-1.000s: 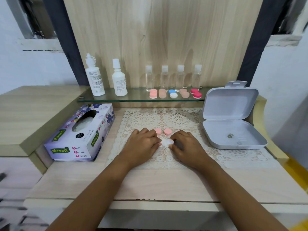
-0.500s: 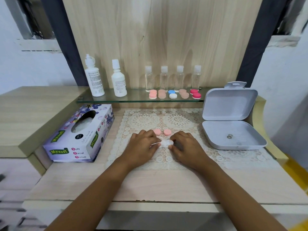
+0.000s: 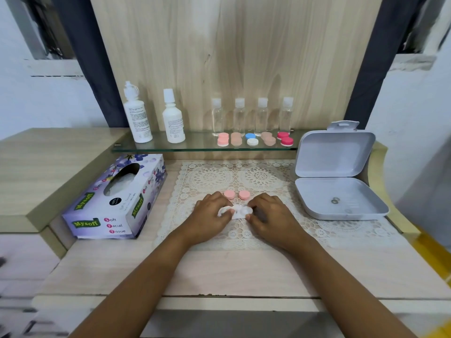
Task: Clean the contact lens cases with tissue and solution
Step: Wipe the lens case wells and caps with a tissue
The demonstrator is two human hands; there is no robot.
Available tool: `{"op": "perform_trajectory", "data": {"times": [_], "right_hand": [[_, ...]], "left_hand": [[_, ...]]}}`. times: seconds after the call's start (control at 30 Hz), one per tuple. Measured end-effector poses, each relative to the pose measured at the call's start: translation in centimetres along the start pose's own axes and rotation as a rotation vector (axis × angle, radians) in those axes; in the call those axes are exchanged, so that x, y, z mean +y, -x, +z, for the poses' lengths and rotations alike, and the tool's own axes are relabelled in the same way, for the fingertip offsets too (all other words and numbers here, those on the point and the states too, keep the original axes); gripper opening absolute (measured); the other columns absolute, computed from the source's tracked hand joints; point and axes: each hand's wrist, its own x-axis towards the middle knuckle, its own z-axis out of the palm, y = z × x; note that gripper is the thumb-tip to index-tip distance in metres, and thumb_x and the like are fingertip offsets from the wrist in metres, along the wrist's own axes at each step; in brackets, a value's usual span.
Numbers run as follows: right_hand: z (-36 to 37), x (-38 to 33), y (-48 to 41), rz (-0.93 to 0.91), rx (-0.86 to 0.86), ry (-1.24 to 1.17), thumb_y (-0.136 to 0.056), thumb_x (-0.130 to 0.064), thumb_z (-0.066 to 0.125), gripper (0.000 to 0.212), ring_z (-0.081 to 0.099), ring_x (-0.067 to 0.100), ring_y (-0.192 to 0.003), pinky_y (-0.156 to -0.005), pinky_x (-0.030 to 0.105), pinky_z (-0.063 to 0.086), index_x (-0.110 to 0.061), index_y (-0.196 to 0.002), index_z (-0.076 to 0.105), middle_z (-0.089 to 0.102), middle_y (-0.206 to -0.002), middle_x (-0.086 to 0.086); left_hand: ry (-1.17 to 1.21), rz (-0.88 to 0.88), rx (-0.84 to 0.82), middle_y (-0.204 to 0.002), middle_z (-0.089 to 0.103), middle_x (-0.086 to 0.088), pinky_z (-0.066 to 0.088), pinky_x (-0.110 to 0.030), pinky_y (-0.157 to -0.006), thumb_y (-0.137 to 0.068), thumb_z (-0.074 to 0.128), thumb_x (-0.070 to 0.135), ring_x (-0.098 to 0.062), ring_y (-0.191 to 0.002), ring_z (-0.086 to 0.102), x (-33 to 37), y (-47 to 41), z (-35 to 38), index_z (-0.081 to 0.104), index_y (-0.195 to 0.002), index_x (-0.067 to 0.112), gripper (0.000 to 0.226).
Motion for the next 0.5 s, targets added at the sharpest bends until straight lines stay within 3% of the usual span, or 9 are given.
{"op": "perform_trajectory", "data": {"times": [0.13,0.23,0.33,0.4,0.5], "right_hand": [[0.3,0.1,0.1,-0.015,0.031,0.023,-0.079,-0.038,0.046,0.032,0.051,0.021,-0.087,-0.080,0.038,0.044,-0.015,-0.095,0.062,0.058,-0.096,-0.002],[0.4,0.0,0.3,-0.041,0.037,0.053,-0.081,-0.034,0.047,0.033,0.051,0.022,-0.086,-0.078,0.039,0.046,-0.014,-0.103,0.063,0.056,-0.094,0.000],[0.2,-0.4,0.5,-0.032,0.063,0.006,-0.082,-0.037,0.047,0.047,0.053,0.023,-0.094,-0.083,0.037,0.046,-0.013,-0.121,0.058,0.056,-0.101,0.004],[0.0,-0.6,0.5,-0.013,0.098,-0.061,-0.083,-0.042,0.045,0.052,0.051,0.015,-0.099,-0.087,0.034,0.044,-0.016,-0.127,0.053,0.056,-0.107,0.000],[-0.3,-0.8,0.4,-0.104,0.209,-0.089,-0.086,-0.046,0.047,0.044,0.054,0.013,-0.094,-0.083,0.037,0.044,-0.022,-0.121,0.056,0.059,-0.099,-0.009]], "left_hand": [[0.348,-0.111,0.102,-0.089,0.054,0.009,0.035,-0.013,-0.074,-0.093,0.054,0.016,-0.004,-0.087,0.052,0.5,0.1,-0.9,0.057,-0.080,0.027,0.017],[0.506,-0.156,0.173,-0.092,0.060,0.008,0.041,-0.021,-0.079,-0.093,0.053,0.014,-0.005,-0.087,0.055,0.8,0.1,-1.4,0.062,-0.089,0.024,0.014],[0.541,-0.119,0.212,-0.099,0.064,0.005,0.045,-0.020,-0.087,-0.091,0.056,0.010,-0.001,-0.091,0.058,0.9,0.3,-1.5,0.064,-0.096,0.023,0.016],[0.531,-0.075,0.231,-0.092,0.063,0.006,0.045,-0.014,-0.080,-0.088,0.061,0.009,0.000,-0.087,0.057,1.1,0.4,-1.3,0.061,-0.093,0.023,0.014],[0.564,-0.039,0.221,-0.081,0.062,0.007,0.045,-0.016,-0.068,-0.085,0.066,0.010,-0.006,-0.081,0.059,1.4,0.4,-1.0,0.060,-0.085,0.014,0.007]]}}
